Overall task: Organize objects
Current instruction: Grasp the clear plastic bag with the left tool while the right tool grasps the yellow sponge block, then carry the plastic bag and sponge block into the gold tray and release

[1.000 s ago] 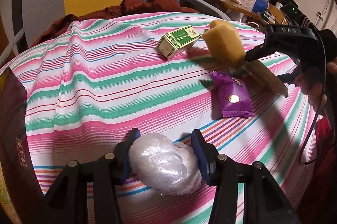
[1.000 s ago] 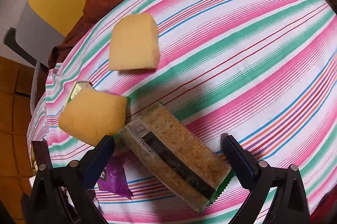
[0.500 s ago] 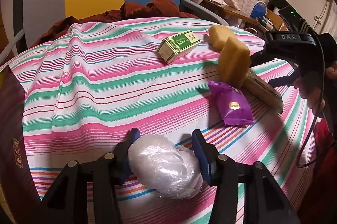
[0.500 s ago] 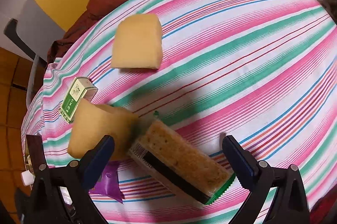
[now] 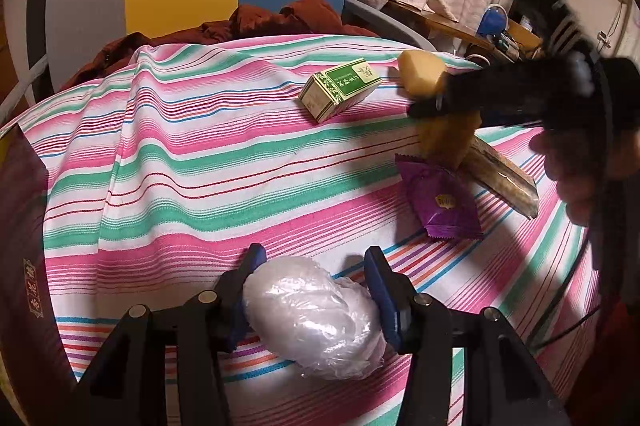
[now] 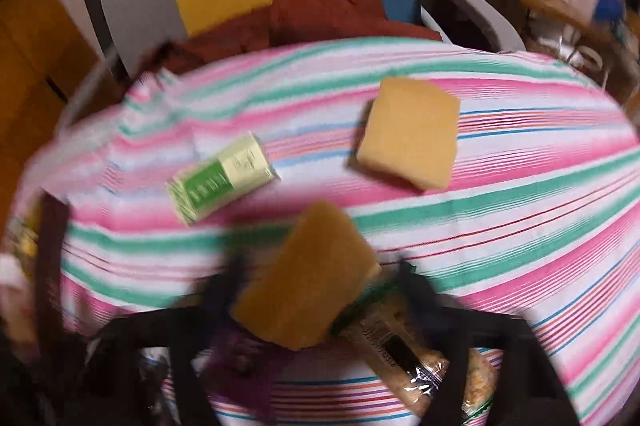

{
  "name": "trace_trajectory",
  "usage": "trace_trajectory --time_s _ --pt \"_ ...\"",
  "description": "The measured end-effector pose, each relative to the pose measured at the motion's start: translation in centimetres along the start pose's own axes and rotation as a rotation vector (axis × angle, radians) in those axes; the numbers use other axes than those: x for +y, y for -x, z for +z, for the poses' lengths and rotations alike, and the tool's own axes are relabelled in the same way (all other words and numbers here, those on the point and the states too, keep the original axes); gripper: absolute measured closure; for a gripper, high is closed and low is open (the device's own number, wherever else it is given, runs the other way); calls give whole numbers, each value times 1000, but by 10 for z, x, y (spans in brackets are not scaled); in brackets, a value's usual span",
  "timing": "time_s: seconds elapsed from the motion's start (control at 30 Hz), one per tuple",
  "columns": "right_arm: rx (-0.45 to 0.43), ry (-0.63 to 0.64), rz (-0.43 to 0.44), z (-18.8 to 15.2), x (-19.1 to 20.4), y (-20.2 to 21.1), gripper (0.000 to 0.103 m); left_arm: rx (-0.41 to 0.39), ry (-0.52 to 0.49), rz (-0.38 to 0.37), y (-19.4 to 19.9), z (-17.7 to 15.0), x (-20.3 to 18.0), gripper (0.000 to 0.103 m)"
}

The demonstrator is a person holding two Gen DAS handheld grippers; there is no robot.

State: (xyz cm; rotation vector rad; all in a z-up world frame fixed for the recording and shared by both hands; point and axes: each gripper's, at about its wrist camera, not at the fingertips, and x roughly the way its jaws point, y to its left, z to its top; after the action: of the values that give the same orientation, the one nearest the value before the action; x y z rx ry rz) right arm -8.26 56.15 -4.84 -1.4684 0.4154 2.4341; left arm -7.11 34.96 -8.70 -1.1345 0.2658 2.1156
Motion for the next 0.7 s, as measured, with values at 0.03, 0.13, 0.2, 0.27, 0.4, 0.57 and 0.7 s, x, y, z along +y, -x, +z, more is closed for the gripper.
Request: trace_trajectory --time_s 0.03,0.13,0.2,0.27,0.4,0.57,0.7 --pt "-6 5 -2 -4 -3 4 54 0 0 0 0 0 0 51" --pt "-66 -32 86 -2 -9 18 60 -1 -1 0 0 0 0 51" --pt "-99 -86 239 1 -16 27 60 -2 -5 4 1 0 -1 52" --pt "-118 -113 341 2 -20 34 60 -1 -6 6 2 0 -2 52" --pt "-110 -96 352 1 -17 29 60 2 -7 7 3 1 -3 55" --pt "-121 -42 306 -2 -10 31 60 14 30 -11 23 6 5 59" --pt "-125 -12 263 -3 -3 33 60 -30 7 -8 59 5 6 59"
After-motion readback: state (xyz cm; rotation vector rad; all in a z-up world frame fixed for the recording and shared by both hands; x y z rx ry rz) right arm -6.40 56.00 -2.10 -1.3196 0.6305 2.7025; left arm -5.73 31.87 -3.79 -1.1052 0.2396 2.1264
